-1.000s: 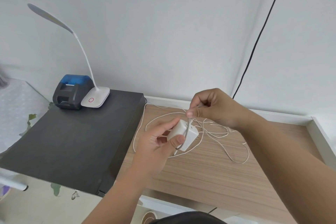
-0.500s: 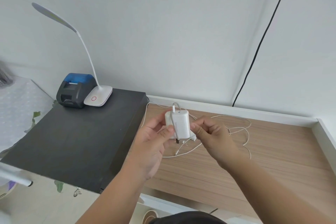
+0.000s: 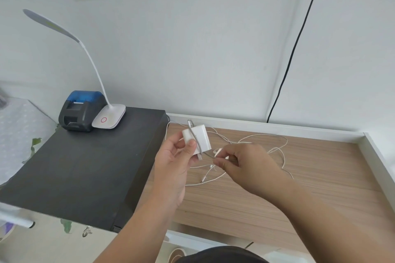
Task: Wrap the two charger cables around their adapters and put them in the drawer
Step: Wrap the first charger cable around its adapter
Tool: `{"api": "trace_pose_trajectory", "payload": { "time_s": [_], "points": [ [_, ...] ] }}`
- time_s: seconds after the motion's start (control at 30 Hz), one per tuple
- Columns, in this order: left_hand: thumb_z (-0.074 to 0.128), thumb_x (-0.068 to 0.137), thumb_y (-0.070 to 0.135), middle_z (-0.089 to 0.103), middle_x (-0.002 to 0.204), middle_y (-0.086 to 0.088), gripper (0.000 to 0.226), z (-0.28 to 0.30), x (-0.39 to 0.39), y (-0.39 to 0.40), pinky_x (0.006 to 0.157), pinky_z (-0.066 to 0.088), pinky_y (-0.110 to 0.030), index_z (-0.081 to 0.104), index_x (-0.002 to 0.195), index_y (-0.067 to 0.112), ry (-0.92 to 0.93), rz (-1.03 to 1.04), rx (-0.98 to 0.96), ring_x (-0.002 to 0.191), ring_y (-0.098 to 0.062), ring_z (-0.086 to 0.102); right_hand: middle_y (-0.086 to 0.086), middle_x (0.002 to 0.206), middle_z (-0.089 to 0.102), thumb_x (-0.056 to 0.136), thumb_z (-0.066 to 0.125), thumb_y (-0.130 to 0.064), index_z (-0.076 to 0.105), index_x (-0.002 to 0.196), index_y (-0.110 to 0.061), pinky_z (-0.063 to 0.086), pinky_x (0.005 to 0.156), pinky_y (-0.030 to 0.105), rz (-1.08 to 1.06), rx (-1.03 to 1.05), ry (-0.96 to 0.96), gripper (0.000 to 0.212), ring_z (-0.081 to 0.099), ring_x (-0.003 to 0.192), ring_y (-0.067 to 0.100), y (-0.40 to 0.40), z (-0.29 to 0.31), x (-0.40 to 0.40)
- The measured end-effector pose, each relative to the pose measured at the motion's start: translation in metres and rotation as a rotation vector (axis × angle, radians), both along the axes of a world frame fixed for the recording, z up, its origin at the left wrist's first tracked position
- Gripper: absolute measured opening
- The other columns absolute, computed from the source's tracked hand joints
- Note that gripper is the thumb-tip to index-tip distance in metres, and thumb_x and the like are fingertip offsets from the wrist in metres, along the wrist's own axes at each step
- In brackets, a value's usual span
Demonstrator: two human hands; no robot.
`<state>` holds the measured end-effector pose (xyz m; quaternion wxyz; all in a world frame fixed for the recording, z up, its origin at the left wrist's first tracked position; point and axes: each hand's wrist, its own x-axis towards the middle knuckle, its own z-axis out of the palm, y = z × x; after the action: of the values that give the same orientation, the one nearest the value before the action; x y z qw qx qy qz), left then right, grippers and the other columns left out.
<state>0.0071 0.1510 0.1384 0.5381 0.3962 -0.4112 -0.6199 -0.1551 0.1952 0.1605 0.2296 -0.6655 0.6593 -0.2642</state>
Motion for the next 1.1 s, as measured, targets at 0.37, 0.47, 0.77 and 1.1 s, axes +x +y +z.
{"api": "trace_pose_trajectory", "payload": {
  "time_s": [0.37, 0.47, 0.77, 1.1],
  "points": [
    [0.075, 0.082, 0.027, 0.070, 0.107, 0.010, 0.039, -0.011, 0.014, 0.013, 0.081, 0.055, -0.024, 0.060, 0.116, 0.040, -0.474, -0.010, -0.257, 0.098, -0.008, 0.067, -0.017, 0.049, 0.050, 0.087, 0.065, -0.039, 0.069, 0.080, -0.026, 0.034, 0.053, 0.017, 0.239, 0.094, 0.062, 0.015, 0.046, 0.052, 0.002, -0.003, 0.050, -0.015],
    [0.070, 0.081, 0.030, 0.068, 0.107, 0.018, 0.039, -0.008, 0.017, 0.014, 0.077, 0.053, -0.018, 0.059, 0.117, 0.041, -0.466, -0.060, -0.277, 0.097, -0.006, 0.066, -0.011, 0.049, 0.049, 0.087, 0.066, -0.034, 0.069, 0.079, -0.024, 0.034, 0.051, 0.017, 0.267, 0.039, 0.023, 0.014, 0.043, 0.050, 0.005, -0.013, 0.059, -0.024],
    [0.073, 0.075, 0.044, 0.065, 0.108, 0.013, 0.041, -0.001, 0.026, 0.013, 0.069, 0.054, -0.029, 0.055, 0.111, 0.042, -0.502, -0.246, -0.310, 0.088, -0.013, 0.064, 0.007, 0.059, 0.062, 0.087, 0.068, -0.028, 0.069, 0.079, -0.031, 0.035, 0.051, 0.018, 0.390, -0.106, -0.060, 0.009, 0.039, 0.050, 0.007, -0.031, 0.052, -0.019],
    [0.078, 0.075, 0.029, 0.067, 0.103, 0.016, 0.039, 0.007, 0.028, 0.013, 0.070, 0.057, -0.031, 0.061, 0.107, 0.043, -0.524, -0.269, -0.299, 0.087, -0.010, 0.064, -0.010, 0.069, 0.062, 0.080, 0.077, -0.023, 0.075, 0.080, -0.018, 0.039, 0.059, 0.016, 0.430, -0.218, -0.099, 0.006, 0.055, 0.063, 0.010, -0.036, 0.049, -0.023]
  ]
}}
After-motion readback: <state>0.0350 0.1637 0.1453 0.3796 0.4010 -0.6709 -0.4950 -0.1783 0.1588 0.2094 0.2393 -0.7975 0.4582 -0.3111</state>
